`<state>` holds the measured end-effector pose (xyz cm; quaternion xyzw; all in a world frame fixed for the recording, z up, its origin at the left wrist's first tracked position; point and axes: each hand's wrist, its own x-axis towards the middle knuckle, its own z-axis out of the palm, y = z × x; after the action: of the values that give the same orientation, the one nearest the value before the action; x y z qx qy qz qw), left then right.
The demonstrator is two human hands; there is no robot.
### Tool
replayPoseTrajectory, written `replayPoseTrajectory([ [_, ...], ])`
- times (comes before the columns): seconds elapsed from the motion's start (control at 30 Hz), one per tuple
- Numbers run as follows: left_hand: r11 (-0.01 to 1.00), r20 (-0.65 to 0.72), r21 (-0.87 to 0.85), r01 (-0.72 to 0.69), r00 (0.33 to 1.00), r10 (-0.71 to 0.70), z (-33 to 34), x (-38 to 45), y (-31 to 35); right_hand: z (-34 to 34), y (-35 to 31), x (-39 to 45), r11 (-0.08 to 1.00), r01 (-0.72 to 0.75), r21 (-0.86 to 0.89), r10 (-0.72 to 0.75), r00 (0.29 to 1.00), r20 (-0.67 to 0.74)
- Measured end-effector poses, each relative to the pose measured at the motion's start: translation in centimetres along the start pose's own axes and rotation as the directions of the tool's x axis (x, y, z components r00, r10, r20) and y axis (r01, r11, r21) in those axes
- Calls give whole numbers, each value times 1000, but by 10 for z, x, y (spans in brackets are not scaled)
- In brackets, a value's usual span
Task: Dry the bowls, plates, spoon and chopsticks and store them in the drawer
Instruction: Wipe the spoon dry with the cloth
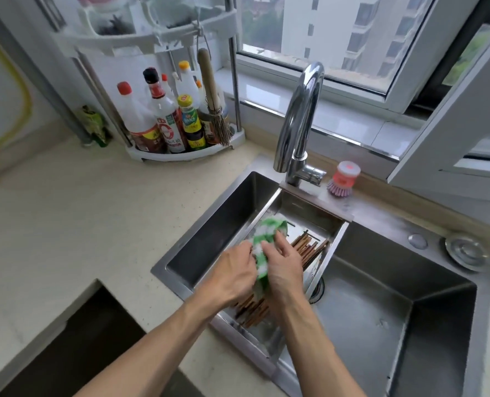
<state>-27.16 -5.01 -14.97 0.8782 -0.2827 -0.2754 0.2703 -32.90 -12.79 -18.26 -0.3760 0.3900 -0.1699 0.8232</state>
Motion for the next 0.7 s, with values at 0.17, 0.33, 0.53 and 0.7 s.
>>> replayPoseTrajectory([
  [0.17,999,7,38,9,1000,-9,-18,-4,-18,11,-2,9,955,101,-279,-118,992,-46],
  [0.33,996,71,81,41,996,-47,-33,-5,-29,16,-3,23,578,356,-734,-308,928,209],
  [0.53,953,84,-288,94,994,-73,-45,4,-32,22,-15,23,987,11,-162,13,989,146],
  [0.7,979,58,-197,55,997,-44,-40,8,-25,34,-6,27,975,-146,169,132,987,91],
])
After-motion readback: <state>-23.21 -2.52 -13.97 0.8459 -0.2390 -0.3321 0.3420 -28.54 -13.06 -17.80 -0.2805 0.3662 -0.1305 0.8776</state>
